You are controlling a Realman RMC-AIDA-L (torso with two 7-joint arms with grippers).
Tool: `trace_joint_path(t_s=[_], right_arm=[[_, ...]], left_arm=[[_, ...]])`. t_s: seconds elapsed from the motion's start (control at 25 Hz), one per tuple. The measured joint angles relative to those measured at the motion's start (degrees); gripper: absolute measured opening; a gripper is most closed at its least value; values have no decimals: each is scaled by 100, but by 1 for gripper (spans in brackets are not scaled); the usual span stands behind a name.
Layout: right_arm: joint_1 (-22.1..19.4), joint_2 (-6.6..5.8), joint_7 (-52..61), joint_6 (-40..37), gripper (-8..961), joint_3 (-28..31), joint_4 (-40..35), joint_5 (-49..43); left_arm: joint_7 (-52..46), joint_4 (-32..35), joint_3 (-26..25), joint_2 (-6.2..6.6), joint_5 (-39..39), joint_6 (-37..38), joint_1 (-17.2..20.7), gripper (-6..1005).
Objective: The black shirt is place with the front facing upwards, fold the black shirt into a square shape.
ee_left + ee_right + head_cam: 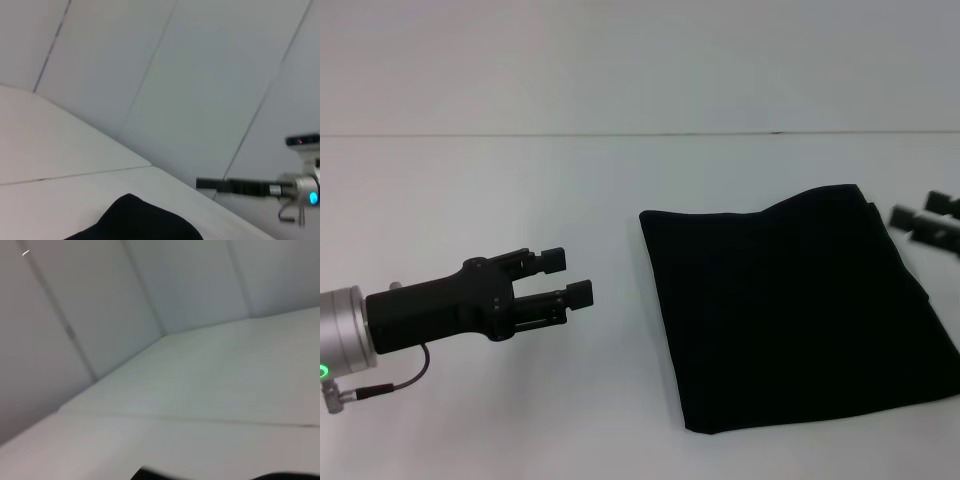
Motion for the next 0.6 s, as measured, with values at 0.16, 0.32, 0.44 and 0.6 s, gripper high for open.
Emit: trace_joint_path(t_s=[0.16,0.32,0.44,0.6], right_arm=[[24,391,-727,383,942,-75,28,-151],[64,438,-702,1201,942,-291,227,-173],[85,387,-616,1694,943,-470,434,-175],[87,372,-512,2037,943,-564,503,-174]], left_arm=[[-164,-99,-72,-1,-1,-85,-1,804],[-361,-154,-88,0,-31,-176,-15,804],[-477,-168,-88,1,-57,-211,-15,805],[-659,-232,-89,-4,-133,-219,-24,804]])
